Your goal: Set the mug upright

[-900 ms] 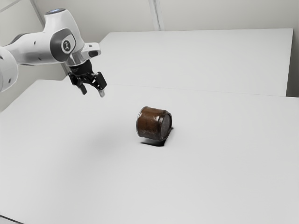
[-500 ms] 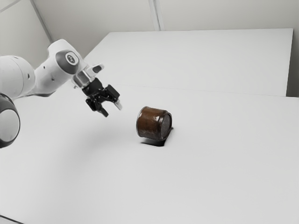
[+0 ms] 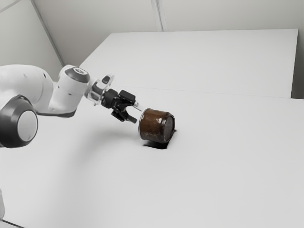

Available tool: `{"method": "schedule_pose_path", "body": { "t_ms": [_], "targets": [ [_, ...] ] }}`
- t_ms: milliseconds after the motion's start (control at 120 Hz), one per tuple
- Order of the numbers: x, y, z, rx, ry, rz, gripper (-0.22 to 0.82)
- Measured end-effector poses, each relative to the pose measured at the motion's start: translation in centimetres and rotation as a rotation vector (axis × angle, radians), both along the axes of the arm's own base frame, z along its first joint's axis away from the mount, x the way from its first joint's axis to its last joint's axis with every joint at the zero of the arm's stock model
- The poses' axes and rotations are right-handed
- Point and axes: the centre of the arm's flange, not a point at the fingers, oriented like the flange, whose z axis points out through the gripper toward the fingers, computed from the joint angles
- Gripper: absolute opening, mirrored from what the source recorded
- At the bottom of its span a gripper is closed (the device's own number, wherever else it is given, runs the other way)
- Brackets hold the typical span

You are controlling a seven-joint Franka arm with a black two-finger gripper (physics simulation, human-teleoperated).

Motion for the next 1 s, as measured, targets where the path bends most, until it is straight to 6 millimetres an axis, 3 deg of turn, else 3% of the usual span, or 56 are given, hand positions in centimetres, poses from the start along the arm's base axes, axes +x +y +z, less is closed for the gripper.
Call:
{"method": "schedule_pose_path", "body": {
  "t_ms": [550,750,1000],
  "targets": [
    [0.2,-1.9,-3.3,-0.113,-0.134,-0.071,0.6],
    [0.2,-2.4,-3.3,-0.15,-0.169,-0.069,0.6],
    [-0.3,-2.9,-3.6,-0.192,-0.191,-0.056,0.49]
  ]
}}
